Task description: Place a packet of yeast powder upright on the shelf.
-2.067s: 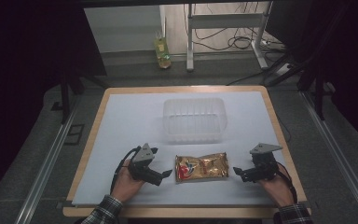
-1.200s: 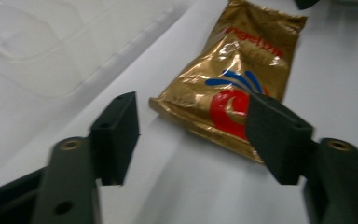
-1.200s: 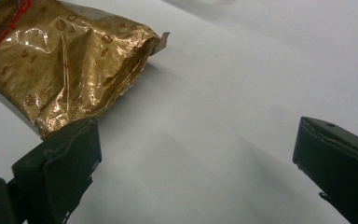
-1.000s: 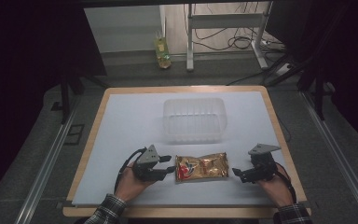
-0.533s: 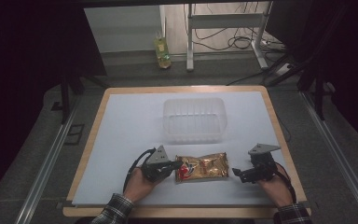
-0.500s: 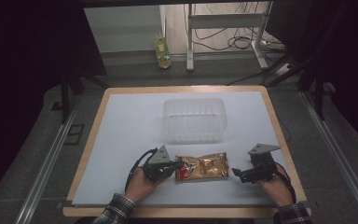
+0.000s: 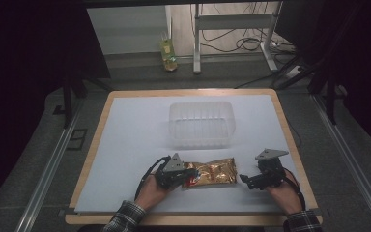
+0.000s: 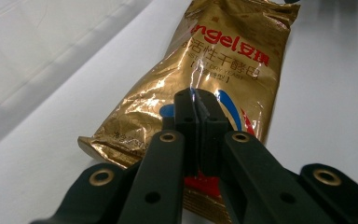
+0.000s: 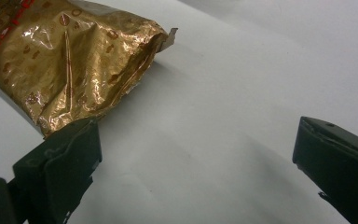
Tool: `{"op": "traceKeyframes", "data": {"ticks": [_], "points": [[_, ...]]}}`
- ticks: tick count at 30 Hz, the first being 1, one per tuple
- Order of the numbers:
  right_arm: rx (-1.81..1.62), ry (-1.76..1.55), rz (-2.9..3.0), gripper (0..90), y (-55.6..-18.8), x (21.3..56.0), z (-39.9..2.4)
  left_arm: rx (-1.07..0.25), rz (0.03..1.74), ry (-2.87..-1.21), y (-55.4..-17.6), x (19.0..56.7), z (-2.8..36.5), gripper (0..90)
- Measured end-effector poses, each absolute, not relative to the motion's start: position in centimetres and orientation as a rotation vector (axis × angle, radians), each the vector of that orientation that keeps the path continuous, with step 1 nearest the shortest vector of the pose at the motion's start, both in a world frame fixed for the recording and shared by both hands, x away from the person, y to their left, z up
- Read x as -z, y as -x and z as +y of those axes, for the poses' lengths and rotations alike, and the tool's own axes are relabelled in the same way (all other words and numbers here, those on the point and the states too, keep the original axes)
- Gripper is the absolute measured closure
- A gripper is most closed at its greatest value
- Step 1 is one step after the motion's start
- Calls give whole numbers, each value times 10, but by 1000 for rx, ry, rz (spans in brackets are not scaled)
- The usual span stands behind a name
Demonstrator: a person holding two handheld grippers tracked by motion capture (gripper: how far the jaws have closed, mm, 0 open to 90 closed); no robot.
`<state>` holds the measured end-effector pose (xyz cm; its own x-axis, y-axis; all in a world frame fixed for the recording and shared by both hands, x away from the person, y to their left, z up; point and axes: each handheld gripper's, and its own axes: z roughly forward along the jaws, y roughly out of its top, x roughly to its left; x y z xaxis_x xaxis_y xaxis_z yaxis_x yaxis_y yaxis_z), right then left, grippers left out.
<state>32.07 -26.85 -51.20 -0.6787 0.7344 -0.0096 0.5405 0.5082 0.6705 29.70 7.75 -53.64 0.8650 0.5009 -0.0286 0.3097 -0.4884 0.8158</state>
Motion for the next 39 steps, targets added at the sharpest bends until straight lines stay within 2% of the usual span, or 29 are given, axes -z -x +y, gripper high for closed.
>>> {"op": "traceKeyframes", "data": {"ticks": [24,27,28,39], "points": [[-955,-1041,2492,16,-314,508,-264,-245,641,-2126,-293,540,87,897],[-964,-1037,2503,16,-313,507,-262,-262,645,-2152,-291,541,88,897],[-970,-1027,2507,16,-313,507,-261,-285,656,-2215,-290,545,88,897],[-1010,-1022,2572,16,-311,510,-251,-279,645,-2216,-291,545,89,896]]}}
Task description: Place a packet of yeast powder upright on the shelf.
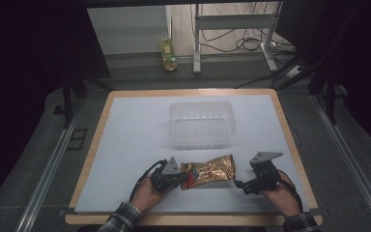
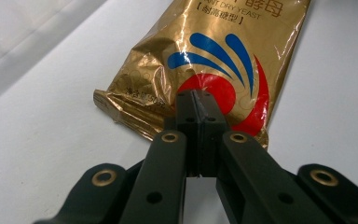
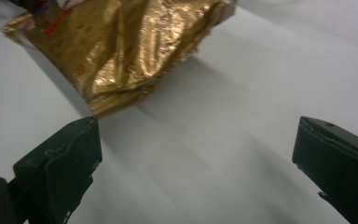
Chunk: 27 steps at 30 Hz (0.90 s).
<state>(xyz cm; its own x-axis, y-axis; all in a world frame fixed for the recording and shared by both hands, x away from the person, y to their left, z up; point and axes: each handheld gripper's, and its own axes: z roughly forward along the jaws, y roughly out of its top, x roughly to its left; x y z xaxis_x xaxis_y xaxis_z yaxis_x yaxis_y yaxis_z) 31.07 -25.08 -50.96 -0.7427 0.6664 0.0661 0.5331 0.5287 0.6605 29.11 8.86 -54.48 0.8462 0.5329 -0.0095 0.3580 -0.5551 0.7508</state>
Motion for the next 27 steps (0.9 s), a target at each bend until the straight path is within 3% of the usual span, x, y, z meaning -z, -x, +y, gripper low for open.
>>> {"op": "traceKeyframes", "data": {"ticks": [27], "points": [[-1239,-1102,2773,36,-333,520,-206,-259,653,-2209,-292,545,90,896]]}}
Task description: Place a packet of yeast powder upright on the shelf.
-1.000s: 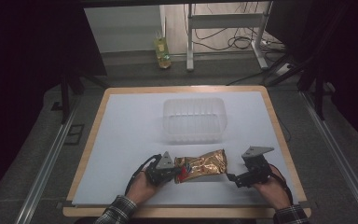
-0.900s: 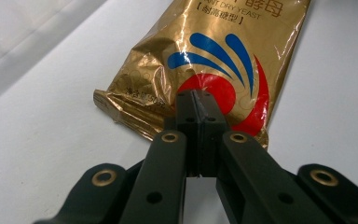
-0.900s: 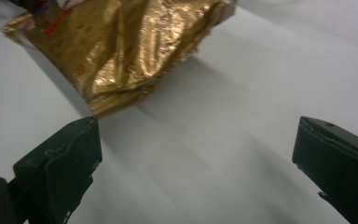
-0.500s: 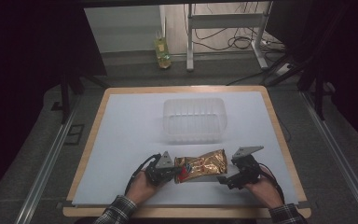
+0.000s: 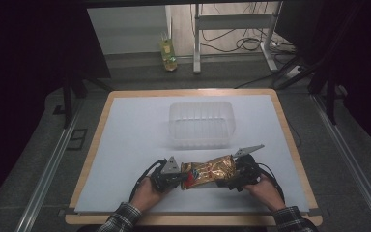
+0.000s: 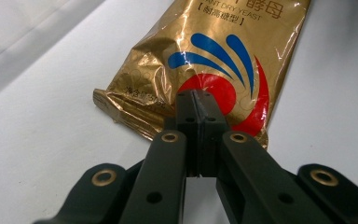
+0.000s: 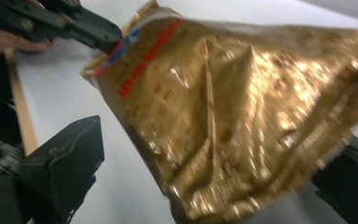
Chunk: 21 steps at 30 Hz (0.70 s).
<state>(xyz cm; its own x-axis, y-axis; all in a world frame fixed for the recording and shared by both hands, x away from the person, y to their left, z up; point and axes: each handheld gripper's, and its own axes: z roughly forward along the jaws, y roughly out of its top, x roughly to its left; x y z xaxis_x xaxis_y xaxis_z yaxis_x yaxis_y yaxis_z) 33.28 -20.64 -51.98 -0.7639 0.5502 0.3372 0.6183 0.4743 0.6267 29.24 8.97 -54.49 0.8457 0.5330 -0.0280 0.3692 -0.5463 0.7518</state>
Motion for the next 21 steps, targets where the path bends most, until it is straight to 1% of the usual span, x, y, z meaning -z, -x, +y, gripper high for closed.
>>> {"op": "traceKeyframes", "data": {"ticks": [14,15,16,17,18,19,21], "points": [[1217,1059,-2507,38,-347,509,-192,-250,654,-2210,-293,545,90,895],[1201,1071,-2515,68,-347,508,-189,-252,654,-2211,-293,545,90,895],[1201,1071,-2515,68,-347,508,-189,-254,653,-2213,-293,545,90,895],[1195,1086,-2533,141,-347,507,-187,-255,651,-2215,-293,545,90,895],[1195,1086,-2533,141,-347,507,-187,-255,652,-2214,-293,545,90,895],[1193,1094,-2538,173,-347,506,-186,-255,652,-2214,-293,545,90,895],[1186,1124,-2551,291,-347,503,-185,-257,651,-2214,-293,545,90,895]]}}
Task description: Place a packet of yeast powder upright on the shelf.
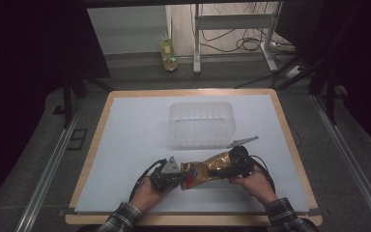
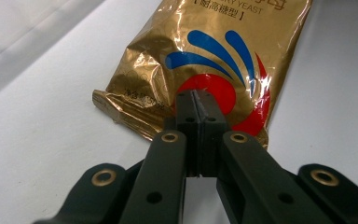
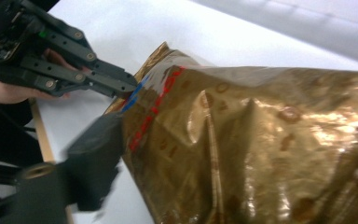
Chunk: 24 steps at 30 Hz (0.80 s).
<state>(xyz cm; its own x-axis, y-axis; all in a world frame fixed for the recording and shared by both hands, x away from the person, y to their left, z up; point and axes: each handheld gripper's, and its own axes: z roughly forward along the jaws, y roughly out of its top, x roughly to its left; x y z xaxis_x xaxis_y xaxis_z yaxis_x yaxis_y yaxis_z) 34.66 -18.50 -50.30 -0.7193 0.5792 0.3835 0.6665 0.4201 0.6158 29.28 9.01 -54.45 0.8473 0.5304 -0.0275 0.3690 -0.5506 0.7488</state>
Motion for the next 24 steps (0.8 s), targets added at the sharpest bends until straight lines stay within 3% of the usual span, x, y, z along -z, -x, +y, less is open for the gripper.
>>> {"op": "traceKeyframes", "data": {"ticks": [4,8,12,20,24], "points": [[1205,1172,-2494,481,-349,496,-188,-264,647,-2215,-292,544,90,860],[1223,1184,-2428,577,-351,494,-191,-289,647,-2218,-290,543,91,845],[1226,1226,-2333,657,-354,493,-194,-274,656,-2196,-290,541,95,756],[1232,1210,-2353,677,-351,481,-189,-278,660,-2164,-285,535,100,694],[1241,1202,-2372,679,-352,475,-187,-285,661,-2142,-284,532,105,606]]}}
